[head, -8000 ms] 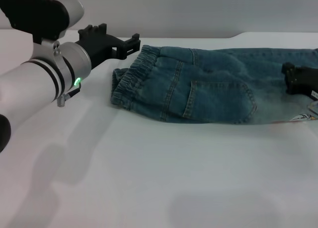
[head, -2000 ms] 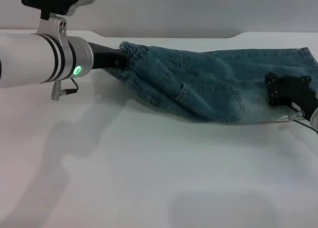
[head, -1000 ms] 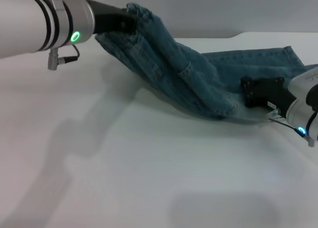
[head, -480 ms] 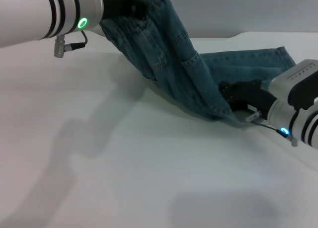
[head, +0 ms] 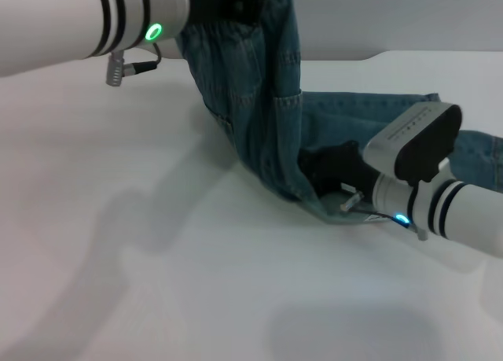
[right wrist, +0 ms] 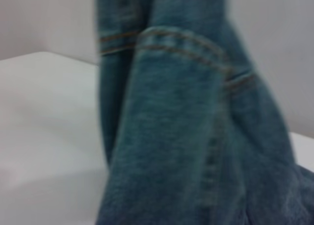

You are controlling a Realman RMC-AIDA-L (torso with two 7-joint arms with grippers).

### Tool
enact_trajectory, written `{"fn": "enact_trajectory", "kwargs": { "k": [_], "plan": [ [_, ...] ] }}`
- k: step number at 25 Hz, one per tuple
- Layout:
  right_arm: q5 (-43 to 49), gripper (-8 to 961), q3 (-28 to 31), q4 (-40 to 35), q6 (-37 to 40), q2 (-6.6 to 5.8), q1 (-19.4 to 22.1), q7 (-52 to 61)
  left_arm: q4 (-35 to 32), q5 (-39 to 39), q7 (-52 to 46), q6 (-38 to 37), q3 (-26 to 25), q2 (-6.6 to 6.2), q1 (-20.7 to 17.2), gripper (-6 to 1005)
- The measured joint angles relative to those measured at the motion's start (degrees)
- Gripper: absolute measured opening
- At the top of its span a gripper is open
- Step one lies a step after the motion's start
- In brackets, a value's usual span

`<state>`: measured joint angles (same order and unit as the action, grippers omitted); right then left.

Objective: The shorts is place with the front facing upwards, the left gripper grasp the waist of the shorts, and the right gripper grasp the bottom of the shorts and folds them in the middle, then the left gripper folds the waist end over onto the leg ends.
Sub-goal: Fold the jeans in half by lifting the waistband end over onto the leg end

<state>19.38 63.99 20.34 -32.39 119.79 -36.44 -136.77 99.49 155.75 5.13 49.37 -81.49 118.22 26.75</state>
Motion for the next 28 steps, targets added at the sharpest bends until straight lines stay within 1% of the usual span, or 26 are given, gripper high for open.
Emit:
{"fn": "enact_trajectory", "kwargs": {
  "k": [2, 5, 16, 28],
  "plan": [
    [-1.1, -1, -1.7, 0.7, 0.2, 0.01, -0.1, -0.1, 0.3, -0.1, -0.2, -0.3, 0.9, 0.04, 0.2, 49],
    [-1.3, 0, -2.4, 1.4, 0.2, 0.01, -0.1, -0.1, 0.4, -0.1, -0.3, -0.4, 1.2, 0.06, 0.2, 49],
    [-2.0, -1, -2.7, 2.0, 1.3, 0.09, -1.1, -0.3, 1.6, -0.6, -0.4, -1.2, 3.7, 0.09, 0.3, 49],
    [-2.2, -1, -3.2, 2.5, 1.7, 0.1, -1.8, -0.4, 2.1, -1.1, -0.4, -1.6, 4.6, 0.07, 0.9, 49]
  ]
}}
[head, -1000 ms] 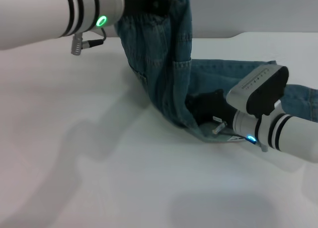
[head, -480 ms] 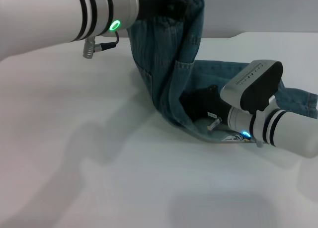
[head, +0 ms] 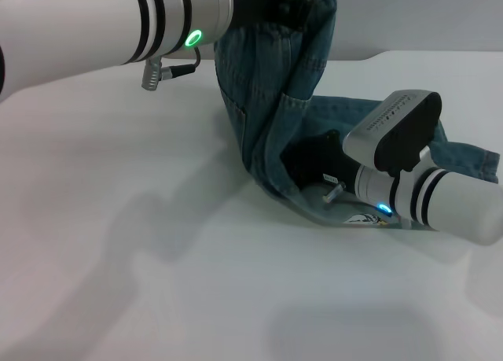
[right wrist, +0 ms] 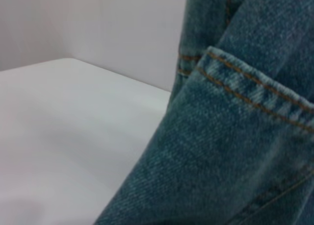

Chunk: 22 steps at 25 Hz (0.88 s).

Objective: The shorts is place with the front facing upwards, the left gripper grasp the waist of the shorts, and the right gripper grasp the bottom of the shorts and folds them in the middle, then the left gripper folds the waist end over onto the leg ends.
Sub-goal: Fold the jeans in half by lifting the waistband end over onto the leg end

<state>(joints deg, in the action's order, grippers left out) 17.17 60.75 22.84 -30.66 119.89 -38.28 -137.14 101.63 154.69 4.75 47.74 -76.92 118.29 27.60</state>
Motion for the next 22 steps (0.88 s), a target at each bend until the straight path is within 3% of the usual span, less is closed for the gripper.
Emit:
{"fn": "enact_trajectory", "kwargs": {
  "k": [9, 18, 22],
  "plan": [
    [-11.4, 0, 2.2, -0.7, -0.9, -0.07, 5.0, -13.8, 0.1, 0.0, 0.5, 0.0, -0.3, -0.07, -0.9, 47],
    [-11.7, -1, 15.0, -4.2, -5.6, -0.12, 7.9, -14.5, 0.2, 0.0, 0.5, 0.0, -0.1, -0.08, -0.9, 47],
    [-11.7, 0, 16.1, -5.7, -5.6, -0.06, 7.2, -13.6, 2.1, 0.0, 0.6, 0.0, 0.3, -0.08, -0.8, 48]
  ]
}}
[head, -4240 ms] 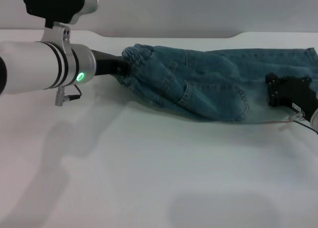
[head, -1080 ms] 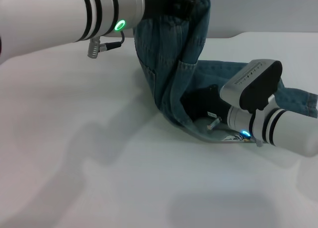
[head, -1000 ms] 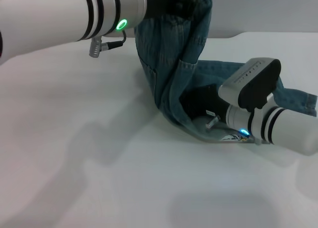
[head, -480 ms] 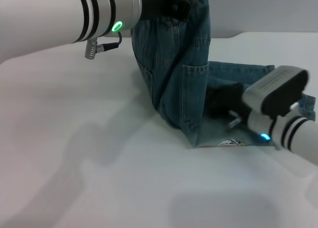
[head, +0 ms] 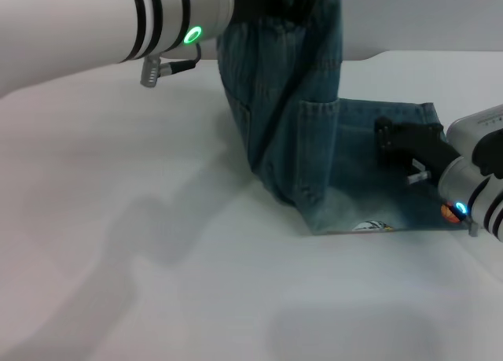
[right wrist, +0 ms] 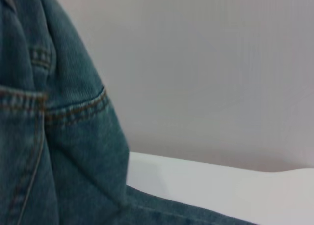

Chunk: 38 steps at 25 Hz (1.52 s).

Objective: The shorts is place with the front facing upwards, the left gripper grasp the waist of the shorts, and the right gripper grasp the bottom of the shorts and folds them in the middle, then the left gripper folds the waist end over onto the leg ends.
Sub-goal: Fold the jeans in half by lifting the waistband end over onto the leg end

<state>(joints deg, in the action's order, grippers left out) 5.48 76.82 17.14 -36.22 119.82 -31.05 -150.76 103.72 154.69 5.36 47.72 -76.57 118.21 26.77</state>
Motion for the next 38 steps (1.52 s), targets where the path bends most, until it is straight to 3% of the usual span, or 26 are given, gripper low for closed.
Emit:
{"fn": "enact_trajectory", "kwargs": {
  "k": [20, 30, 38],
  "plan": [
    [0.0, 0, -4.0, 0.3, 0.3, 0.06, -1.9, 5.6, 2.4, 0.0, 0.1, -2.4, 3.5, 0.09, 1.6, 48],
    [-0.5, -1, -15.3, 5.0, 5.5, 0.06, -4.6, 12.7, 1.0, 0.0, 0.1, -4.3, 4.2, 0.09, 1.6, 48],
    [-5.9, -1, -23.7, 6.2, 6.9, 0.06, -8.5, 12.8, 0.1, 0.0, 0.1, -5.3, 4.3, 0.02, 2.5, 47]
  ]
}}
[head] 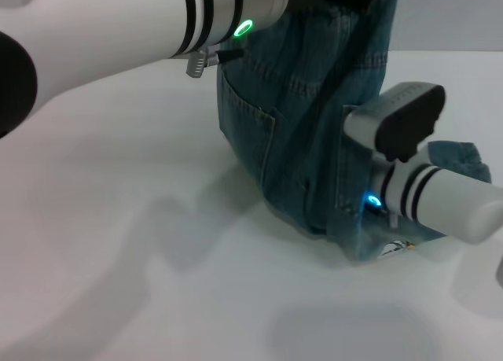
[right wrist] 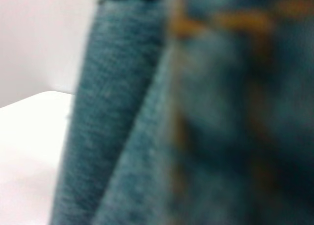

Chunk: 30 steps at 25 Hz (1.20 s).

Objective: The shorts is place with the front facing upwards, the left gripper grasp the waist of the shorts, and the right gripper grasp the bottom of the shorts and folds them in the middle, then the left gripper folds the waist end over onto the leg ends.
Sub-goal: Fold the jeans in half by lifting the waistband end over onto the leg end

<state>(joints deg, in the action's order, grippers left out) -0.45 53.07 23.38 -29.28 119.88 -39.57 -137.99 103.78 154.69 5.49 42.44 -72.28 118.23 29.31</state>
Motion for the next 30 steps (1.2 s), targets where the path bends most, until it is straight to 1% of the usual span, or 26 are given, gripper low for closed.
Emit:
{"fn": "enact_trajectory", "kwargs": {
  "k": [5, 8, 13, 22, 30],
  "plan": [
    [-0.2, -1, -0.9, 0.8, 1.4, 0.0, -1.6, -0.4, -0.5, 0.0, 0.0, -0.2, 0.1, -0.02, 0.2, 47],
    [-0.6, -1, -0.5, 0.6, 2.3, 0.0, -1.6, -1.4, -0.6, 0.0, 0.0, -0.4, 0.1, -0.02, 0.2, 48],
    [-8.2, 0, 0.1, -0.9, 1.7, 0.01, 0.3, -9.0, -1.1, 0.0, 0.3, -0.6, 0.1, -0.1, 0.2, 47],
    [-9.1, 0, 6.8, -4.4, -1.8, 0.0, 2.5, -14.5, -1.7, 0.0, 0.8, -1.6, 0.4, -0.03, -0.5, 47],
    [-8.9, 0, 12.8, -6.3, -2.5, -0.07, 4.7, -17.5, -1.7, 0.0, 0.8, -3.1, 1.8, -0.09, -1.6, 48]
  ]
}}
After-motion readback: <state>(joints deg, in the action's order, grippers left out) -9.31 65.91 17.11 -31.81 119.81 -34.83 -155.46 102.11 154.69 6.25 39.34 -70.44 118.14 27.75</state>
